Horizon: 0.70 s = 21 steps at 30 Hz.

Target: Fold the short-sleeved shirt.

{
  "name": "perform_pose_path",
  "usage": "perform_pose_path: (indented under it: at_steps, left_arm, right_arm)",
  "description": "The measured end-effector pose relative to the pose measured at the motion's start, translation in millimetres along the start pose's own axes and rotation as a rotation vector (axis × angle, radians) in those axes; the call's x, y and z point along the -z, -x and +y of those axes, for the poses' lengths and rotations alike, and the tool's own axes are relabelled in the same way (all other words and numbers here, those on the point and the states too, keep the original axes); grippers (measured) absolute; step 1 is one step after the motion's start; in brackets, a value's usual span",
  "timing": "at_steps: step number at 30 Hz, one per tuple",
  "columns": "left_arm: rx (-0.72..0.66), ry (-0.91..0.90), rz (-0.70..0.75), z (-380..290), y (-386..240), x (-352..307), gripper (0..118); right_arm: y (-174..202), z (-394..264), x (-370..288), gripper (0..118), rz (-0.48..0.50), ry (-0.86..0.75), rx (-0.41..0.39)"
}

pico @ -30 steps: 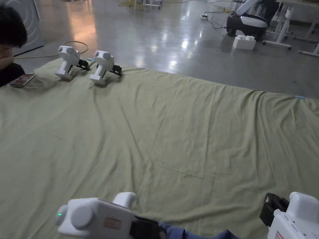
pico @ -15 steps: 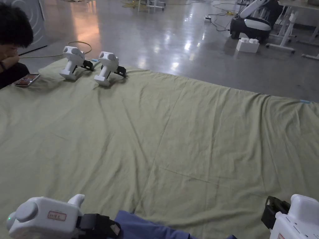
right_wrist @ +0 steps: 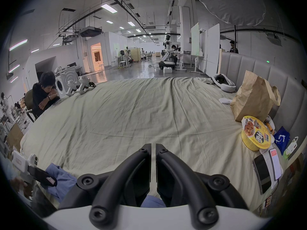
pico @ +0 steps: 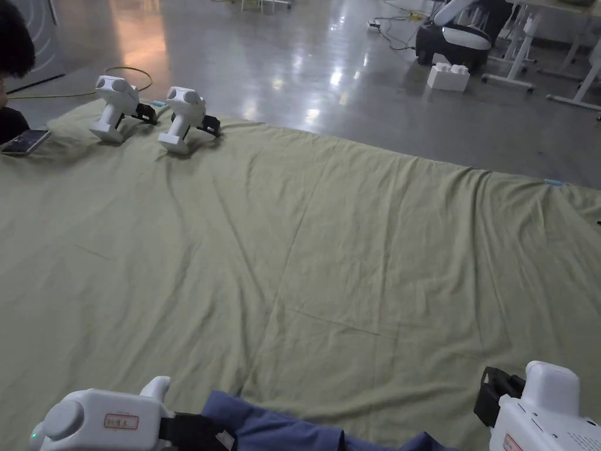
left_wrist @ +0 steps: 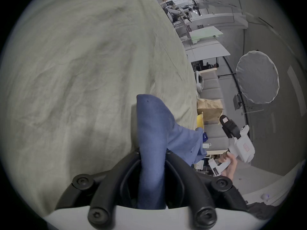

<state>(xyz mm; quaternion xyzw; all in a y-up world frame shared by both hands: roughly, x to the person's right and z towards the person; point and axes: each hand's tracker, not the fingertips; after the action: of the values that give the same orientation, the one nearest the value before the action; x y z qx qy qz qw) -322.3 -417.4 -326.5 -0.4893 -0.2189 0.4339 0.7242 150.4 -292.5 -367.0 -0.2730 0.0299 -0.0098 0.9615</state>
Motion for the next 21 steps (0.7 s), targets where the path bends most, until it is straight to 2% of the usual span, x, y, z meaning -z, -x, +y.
perform_pose_path:
  at_steps: [1, 4, 10, 16, 21]
  left_arm:
    - [0.003, -0.003, 0.012, -1.5, -5.4, -1.8, 16]
    - [0.124, -0.009, 0.059, -4.6, -27.3, -11.7, 15]
    - [0.234, -0.052, 0.15, 7.9, -81.3, -55.3, 15]
    - [0.312, -0.132, 0.384, 25.0, -130.1, -109.8, 15]
    - [0.387, -0.149, 0.603, 23.6, -157.1, -116.9, 15]
  right_arm:
    - [-0.1, -0.4, -0.1, 7, 0.001, 0.001, 0.001]
    - [-0.7, -0.1, -0.6, 7, 0.001, 0.003, -0.002]
    - [-4.4, 5.0, -0.3, 7, 0.002, 0.0, -0.009]
    - [-6.9, 9.9, 0.2, 7, 0.008, -0.007, -0.01]
    - [-8.6, 10.0, 0.7, 7, 0.016, -0.01, -0.004]
